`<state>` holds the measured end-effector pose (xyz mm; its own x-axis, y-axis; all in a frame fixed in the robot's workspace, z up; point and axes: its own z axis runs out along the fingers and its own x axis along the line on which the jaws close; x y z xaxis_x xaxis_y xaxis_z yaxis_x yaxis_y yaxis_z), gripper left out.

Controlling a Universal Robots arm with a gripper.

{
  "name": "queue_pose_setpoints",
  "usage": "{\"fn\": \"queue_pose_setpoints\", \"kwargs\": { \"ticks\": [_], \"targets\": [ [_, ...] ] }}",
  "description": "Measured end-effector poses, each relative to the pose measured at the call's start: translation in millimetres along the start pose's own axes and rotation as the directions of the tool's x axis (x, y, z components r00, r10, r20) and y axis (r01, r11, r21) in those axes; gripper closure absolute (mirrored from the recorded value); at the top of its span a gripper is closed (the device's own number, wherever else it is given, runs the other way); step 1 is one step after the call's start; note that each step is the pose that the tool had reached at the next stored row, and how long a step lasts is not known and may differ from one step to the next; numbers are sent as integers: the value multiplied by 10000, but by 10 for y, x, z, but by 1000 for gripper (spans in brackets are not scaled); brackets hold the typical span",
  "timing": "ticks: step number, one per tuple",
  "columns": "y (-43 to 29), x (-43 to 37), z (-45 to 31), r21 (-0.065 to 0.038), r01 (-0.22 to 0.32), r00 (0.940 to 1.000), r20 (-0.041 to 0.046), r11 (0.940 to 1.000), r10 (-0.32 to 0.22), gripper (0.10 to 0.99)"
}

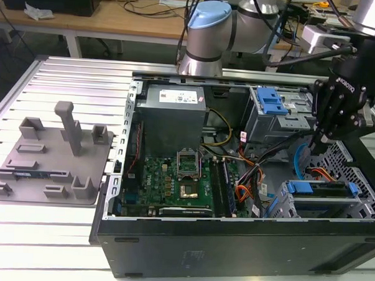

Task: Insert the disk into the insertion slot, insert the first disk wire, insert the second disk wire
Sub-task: 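Insert the second disk wire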

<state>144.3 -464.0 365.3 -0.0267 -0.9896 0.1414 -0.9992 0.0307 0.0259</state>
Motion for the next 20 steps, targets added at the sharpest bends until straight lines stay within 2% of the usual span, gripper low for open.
{"fn": "queue_pose_setpoints", "kwargs": {
  "ticks": [1,2,4,8,13,17,20],
  "targets": [
    [-13,12,1,-5,3,10000,78,10000,-3,925],
    [-28,45,5,-25,11,9997,243,10000,-10,925],
    [-42,92,11,-46,20,9991,425,10000,-18,925],
    [-67,185,25,-79,31,9978,658,10000,-26,925],
    [-101,355,54,-125,45,9964,847,9999,-35,925],
    [-135,483,85,-154,54,9953,965,9999,-39,925],
    [-152,543,105,-188,61,9947,1024,9998,-42,925]
  ]
}}
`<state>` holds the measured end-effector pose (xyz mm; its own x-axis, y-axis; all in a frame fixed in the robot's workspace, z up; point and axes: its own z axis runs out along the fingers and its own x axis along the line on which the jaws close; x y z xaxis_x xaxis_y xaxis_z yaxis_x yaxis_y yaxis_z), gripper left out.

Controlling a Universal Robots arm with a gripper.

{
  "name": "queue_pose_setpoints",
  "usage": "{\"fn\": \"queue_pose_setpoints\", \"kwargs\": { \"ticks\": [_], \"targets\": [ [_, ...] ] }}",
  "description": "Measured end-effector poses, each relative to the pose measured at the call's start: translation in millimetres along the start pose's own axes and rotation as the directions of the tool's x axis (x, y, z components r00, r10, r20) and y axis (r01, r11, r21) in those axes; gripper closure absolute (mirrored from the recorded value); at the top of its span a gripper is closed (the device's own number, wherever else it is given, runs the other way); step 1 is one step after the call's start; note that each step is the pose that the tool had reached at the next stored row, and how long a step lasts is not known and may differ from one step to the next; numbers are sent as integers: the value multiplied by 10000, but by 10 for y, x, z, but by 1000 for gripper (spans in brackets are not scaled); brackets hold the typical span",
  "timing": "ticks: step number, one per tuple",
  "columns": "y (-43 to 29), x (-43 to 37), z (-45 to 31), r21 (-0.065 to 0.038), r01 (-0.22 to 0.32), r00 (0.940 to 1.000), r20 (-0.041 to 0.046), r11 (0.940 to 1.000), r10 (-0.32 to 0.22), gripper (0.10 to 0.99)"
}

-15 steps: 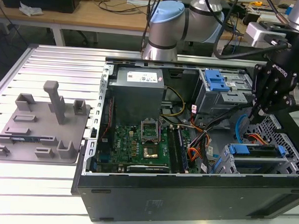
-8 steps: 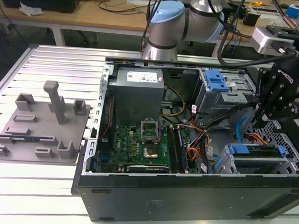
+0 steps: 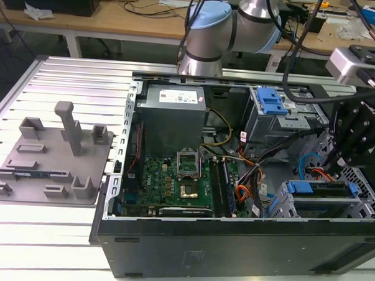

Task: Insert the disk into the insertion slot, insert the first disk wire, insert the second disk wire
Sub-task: 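Insert the second disk wire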

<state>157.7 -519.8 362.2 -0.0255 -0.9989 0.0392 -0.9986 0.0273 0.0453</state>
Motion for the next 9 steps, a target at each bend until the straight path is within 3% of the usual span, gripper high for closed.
{"fn": "queue_pose_setpoints", "kwargs": {
  "ticks": [9],
  "targets": [
    [-3,11,11,-43,2,10000,1,10000,-2,925]
  ]
}}
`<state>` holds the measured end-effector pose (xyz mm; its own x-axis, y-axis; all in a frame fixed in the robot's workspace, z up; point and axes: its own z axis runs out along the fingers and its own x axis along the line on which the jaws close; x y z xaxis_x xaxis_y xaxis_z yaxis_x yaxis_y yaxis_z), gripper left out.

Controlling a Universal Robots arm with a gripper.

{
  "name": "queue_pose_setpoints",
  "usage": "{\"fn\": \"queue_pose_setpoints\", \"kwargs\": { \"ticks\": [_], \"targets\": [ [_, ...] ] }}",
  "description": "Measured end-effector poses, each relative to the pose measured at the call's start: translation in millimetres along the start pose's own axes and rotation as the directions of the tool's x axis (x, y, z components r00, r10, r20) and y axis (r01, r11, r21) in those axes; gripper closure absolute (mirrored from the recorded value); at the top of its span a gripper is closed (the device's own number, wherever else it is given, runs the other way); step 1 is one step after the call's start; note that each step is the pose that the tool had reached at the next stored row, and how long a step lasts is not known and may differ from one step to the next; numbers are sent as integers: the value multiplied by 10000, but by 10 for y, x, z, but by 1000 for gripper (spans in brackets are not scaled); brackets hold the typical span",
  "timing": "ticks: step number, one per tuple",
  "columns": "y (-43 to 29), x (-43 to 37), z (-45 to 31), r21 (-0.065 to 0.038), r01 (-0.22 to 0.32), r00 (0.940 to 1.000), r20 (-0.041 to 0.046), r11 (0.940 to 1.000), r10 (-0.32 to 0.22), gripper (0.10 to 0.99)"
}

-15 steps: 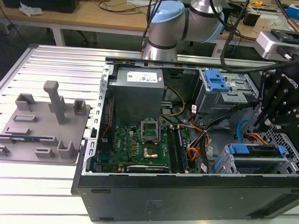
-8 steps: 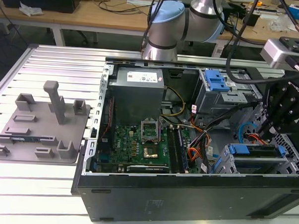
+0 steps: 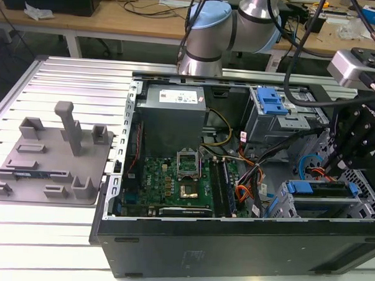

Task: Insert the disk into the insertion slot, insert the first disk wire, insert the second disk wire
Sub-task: 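Insert the second disk wire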

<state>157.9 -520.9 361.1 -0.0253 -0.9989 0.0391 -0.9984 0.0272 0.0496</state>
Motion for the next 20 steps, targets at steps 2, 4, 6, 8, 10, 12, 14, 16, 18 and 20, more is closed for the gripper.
{"fn": "queue_pose_setpoints", "kwargs": {
  "ticks": [2,4,6,8,10,12,14,16,18,20],
  "targets": [
    [-1,6,9,0,0,10000,1,10000,0,925],
    [-2,14,21,-1,2,10000,4,10000,-2,925],
    [-2,26,30,0,1,10000,1,10000,-1,925],
    [-3,38,39,0,0,10000,4,10000,0,925],
    [-4,50,58,0,0,10000,1,10000,0,925],
    [-5,49,77,0,0,10000,3,10000,0,925],
    [-5,49,95,0,0,10000,3,10000,0,925],
    [-6,48,106,-1,1,10000,3,10000,-1,925],
    [-6,49,112,0,0,10000,2,10000,0,925],
    [-7,48,117,0,0,10000,3,10000,0,925]
  ]
}}
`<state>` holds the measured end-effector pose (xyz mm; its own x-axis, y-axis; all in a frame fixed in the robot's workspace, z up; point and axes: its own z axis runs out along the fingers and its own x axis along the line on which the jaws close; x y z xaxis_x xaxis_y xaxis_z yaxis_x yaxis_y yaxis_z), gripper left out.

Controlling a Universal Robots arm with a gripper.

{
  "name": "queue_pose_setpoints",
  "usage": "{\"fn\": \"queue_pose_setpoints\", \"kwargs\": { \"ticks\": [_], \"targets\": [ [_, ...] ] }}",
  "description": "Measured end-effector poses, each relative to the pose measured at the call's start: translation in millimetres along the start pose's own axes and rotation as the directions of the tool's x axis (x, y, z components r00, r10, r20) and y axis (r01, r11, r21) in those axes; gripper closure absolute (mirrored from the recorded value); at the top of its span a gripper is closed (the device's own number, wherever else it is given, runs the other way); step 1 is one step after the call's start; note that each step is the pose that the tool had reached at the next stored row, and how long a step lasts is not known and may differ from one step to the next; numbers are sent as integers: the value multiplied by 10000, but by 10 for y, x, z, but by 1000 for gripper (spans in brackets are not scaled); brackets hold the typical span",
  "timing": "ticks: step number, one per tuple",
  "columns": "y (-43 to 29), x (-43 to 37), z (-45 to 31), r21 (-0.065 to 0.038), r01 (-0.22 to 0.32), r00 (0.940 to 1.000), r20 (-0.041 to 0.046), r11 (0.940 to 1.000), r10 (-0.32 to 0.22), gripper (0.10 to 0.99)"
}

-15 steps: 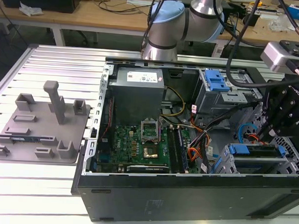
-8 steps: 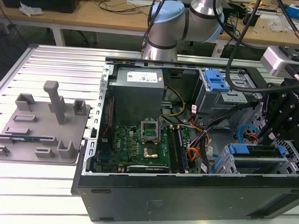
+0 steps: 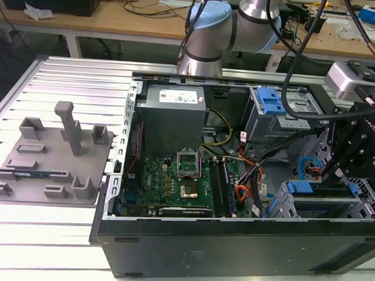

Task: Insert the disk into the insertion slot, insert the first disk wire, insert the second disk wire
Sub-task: 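Insert the second disk wire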

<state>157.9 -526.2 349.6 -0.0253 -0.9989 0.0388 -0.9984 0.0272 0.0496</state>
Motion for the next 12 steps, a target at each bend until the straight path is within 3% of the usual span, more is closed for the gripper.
{"fn": "queue_pose_setpoints", "kwargs": {
  "ticks": [8,12],
  "targets": [
    [-13,0,15,-1,1,10000,1,10000,-1,925],
    [-16,-1,62,-1,0,10000,1,10000,0,925]
  ]
}}
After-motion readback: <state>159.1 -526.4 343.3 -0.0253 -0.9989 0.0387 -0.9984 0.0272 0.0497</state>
